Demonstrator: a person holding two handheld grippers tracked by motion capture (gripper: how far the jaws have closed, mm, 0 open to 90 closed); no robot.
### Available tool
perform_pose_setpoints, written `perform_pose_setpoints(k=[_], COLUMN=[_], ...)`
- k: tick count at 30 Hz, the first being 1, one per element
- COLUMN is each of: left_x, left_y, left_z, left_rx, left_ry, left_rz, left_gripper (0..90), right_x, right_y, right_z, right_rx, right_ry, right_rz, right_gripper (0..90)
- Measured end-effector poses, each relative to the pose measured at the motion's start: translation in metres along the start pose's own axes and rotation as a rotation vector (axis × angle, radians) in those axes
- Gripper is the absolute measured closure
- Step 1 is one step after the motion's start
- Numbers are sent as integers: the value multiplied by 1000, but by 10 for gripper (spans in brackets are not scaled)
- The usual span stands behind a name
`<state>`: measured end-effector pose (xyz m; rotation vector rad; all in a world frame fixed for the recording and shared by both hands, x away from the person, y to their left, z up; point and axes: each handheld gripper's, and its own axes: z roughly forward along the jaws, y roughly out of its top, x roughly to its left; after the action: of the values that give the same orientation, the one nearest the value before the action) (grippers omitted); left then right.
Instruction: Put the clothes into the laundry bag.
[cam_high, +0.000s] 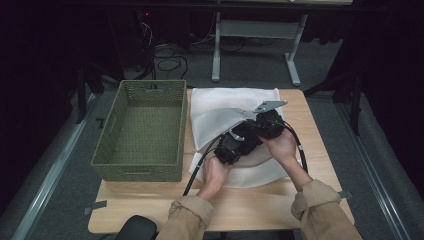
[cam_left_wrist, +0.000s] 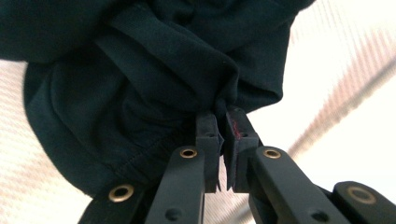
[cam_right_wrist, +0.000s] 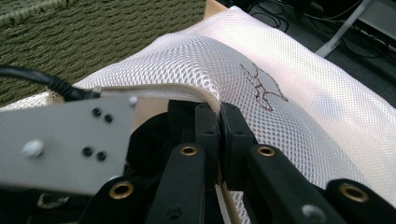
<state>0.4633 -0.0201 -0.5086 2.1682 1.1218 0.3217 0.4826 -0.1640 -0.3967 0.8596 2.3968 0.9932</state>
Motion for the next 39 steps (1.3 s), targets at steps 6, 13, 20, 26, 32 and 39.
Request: perform_pose_setpoints(k=[6, 13, 20, 26, 32, 39], left_x=[5, 6, 9, 8, 11, 13], left_y=[11, 15, 14, 12, 11, 10], left_z=[4, 17, 16, 5, -13, -30], left_rx=[-39, -23, -6, 0, -18, -31], left_ry=[36, 77, 80, 42, 32, 10], left_rz=[-36, -48, -25, -7, 11, 21], left_gripper=[856, 837, 676, 548, 518, 517], right_x=[0, 1, 0, -2, -3, -1], right_y=[0, -2, -4, -4, -4, -3], right_z=[-1, -1, 2, 2, 3, 5], right_rx=[-1, 2, -1, -9, 1, 2], right_ry=[5, 7, 7, 3, -1, 1], right_rz=[-7, -10, 3, 10, 13, 16], right_gripper=[882, 883, 882, 882, 882, 882])
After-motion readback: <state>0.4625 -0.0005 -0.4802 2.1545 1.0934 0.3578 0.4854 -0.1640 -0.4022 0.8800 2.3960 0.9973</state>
